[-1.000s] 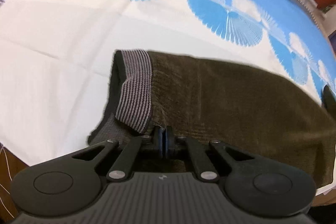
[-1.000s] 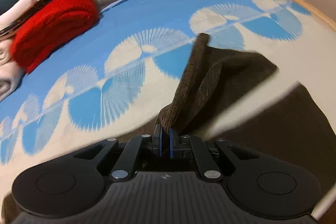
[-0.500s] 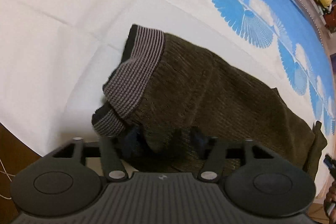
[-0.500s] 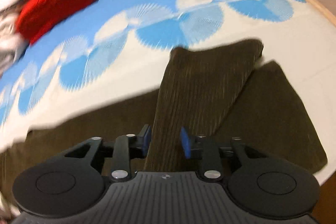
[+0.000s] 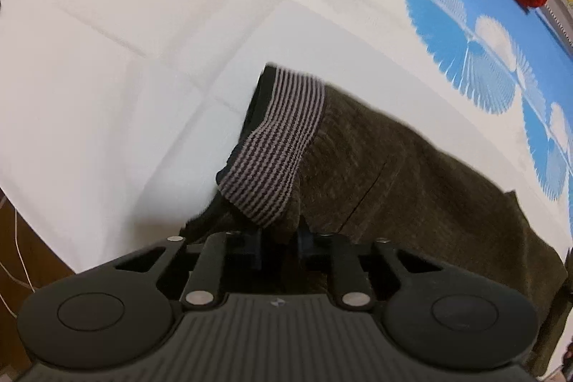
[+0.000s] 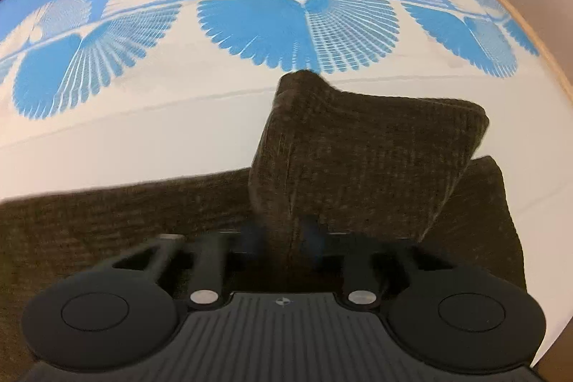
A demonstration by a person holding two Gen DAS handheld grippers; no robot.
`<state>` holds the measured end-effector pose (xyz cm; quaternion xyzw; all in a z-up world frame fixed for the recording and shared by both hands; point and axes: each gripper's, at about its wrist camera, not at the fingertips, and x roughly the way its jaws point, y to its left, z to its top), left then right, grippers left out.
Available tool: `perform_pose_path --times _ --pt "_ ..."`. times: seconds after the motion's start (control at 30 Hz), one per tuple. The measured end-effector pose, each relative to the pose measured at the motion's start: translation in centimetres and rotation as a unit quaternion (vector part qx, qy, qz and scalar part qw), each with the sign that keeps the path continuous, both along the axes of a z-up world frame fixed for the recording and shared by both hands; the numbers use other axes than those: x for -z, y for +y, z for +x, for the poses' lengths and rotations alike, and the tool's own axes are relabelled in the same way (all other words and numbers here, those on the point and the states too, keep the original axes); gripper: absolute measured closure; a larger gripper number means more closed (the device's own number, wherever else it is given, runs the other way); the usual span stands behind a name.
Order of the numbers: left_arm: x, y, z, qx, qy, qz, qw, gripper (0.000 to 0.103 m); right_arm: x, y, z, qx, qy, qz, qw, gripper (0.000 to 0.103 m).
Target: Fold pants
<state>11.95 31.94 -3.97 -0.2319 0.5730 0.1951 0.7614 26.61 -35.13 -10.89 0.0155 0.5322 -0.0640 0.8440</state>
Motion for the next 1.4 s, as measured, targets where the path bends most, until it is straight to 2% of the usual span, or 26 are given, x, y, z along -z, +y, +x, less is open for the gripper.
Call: perform_pose_path --times 0.07,0.13,0.2,0.27,0.3,0.33,0.37,0.43,0.5,0.53,0.57,0.6,0.67,0.73,0.8,0.83,0.87,1.0,1.03,1.07,1.1,1.13,1.2,1.3,1.33,1.4 --pt "-1.4 -0.1 0.1 -0.008 -0.029 0.011 0.9995 0.09 -1.9 -1.4 -0.4 0.043 -0.039 0.026 0.998 0.096" --pt "-3.6 0.5 -0.6 -0.037 -0.092 0.001 0.995 0.091 -5.4 -3.7 -1.7 0.103 -0.121 0.067 0.985 0.097" --pt "-5.5 0.7 -1.5 -0.055 -0.151 -0.001 0.9871 0.092 -9.3 -6.7 -4.6 0.158 -0.219 0.138 0.953 0.097" --pt "-6.6 0.3 -2.0 -0.048 -0.173 0.011 0.9836 0.092 -12.2 -9.1 -8.5 0.191 -0.297 0.155 0.923 0.097" --pt "-6.7 0.0 -2.3 -0.039 -0.179 0.006 0.9831 0.092 -12.8 -10.0 -10.1 0.204 -0.311 0.155 0.915 0.097" --pt "-6.6 -0.5 -2.2 -0.03 -0.171 0.008 0.9848 0.092 -12.8 -10.9 -11.7 0.216 -0.31 0.16 0.912 0.097" --pt "-6.3 -0.8 -2.2 -0.016 -0.151 0.021 0.9882 0.092 -12.1 -11.8 -12.9 0.226 -0.287 0.169 0.915 0.097" --pt "-5.0 -1.1 -2.3 0.002 -0.1 0.027 0.9946 0.092 -9.6 -12.9 -14.9 0.248 -0.209 0.166 0.931 0.097" --pt "-3.5 -0.5 -2.5 0.002 -0.055 0.014 0.9984 0.092 -6.3 -14.2 -16.6 0.261 -0.126 0.186 0.939 0.097" --pt "-2.9 -0.4 -2.5 0.0 -0.046 0.001 0.9989 0.092 -4.7 -15.0 -17.3 0.266 -0.09 0.19 0.941 0.096" --pt "-2.5 -0.2 -2.6 -0.001 -0.038 -0.013 0.9992 0.092 -3.4 -15.9 -17.9 0.275 -0.066 0.208 0.936 0.096" --pt "-2.3 -0.2 -2.7 0.002 -0.033 -0.01 0.9994 0.091 -2.4 -16.8 -18.5 0.283 -0.05 0.234 0.929 0.096" --pt "-2.3 -0.2 -2.7 0.008 -0.035 -0.017 0.9992 0.088 -1.1 -18.4 -19.3 0.298 -0.031 0.268 0.916 0.089" --pt "-2.0 0.1 -3.1 -0.002 -0.033 -0.034 0.9989 0.075 -1.1 -19.6 -19.7 0.322 -0.039 0.264 0.909 0.088" --pt "-1.7 0.3 -3.5 -0.021 -0.038 -0.057 0.9974 0.062 -0.8 -21.2 -19.9 0.354 -0.053 0.276 0.892 0.086" --pt "-1.5 0.4 -3.7 -0.027 -0.042 -0.067 0.9965 0.056 -0.5 -21.8 -20.0 0.369 -0.06 0.28 0.884 0.08" --pt "-1.4 0.4 -3.6 -0.029 -0.043 -0.072 0.9961 0.054 -0.2 -22.6 -19.9 0.388 -0.065 0.283 0.875 0.075" --pt "-0.8 0.2 -3.1 -0.027 -0.027 -0.06 0.9975 0.053 1.6 -24.9 -19.3 0.428 -0.06 0.285 0.855 0.075" --pt "-0.7 0.4 -3.1 -0.028 -0.025 -0.057 0.9977 0.055 1.7 -24.9 -19.6 0.429 -0.059 0.287 0.854 0.077" --pt "-0.6 0.5 -3.0 -0.03 -0.02 -0.052 0.998 0.056 1.8 -24.9 -19.4 0.429 -0.059 0.284 0.855 0.092" --pt "-0.7 0.6 -3.1 -0.031 -0.018 -0.045 0.9983 0.08 1.6 -24.4 -19.2 0.426 -0.065 0.279 0.858 0.092" --pt "-0.8 0.7 -3.1 -0.031 -0.018 -0.037 0.9987 0.089 0.9 -24.1 -19.2 0.42 -0.077 0.273 0.862 0.093" --pt "-1.6 1.0 -3.6 -0.031 -0.041 -0.037 0.998 0.093 -1.1 -23.8 -19.3 0.401 -0.118 0.255 0.872 0.094" --pt "-3.4 0.3 -4.4 -0.001 -0.074 -0.015 0.9971 0.093 -4.4 -23.0 -20.2 0.378 -0.191 0.231 0.876 0.095" --pt "-3.4 0.1 -4.6 0.008 -0.07 -0.011 0.9975 0.093 -4.9 -22.9 -20.6 0.378 -0.198 0.214 0.879 0.095" --pt "-2.4 0.0 -4.8 0.024 -0.033 -0.016 0.999 0.093 -3.9 -23.2 -20.3 0.395 -0.163 0.194 0.883 0.095"
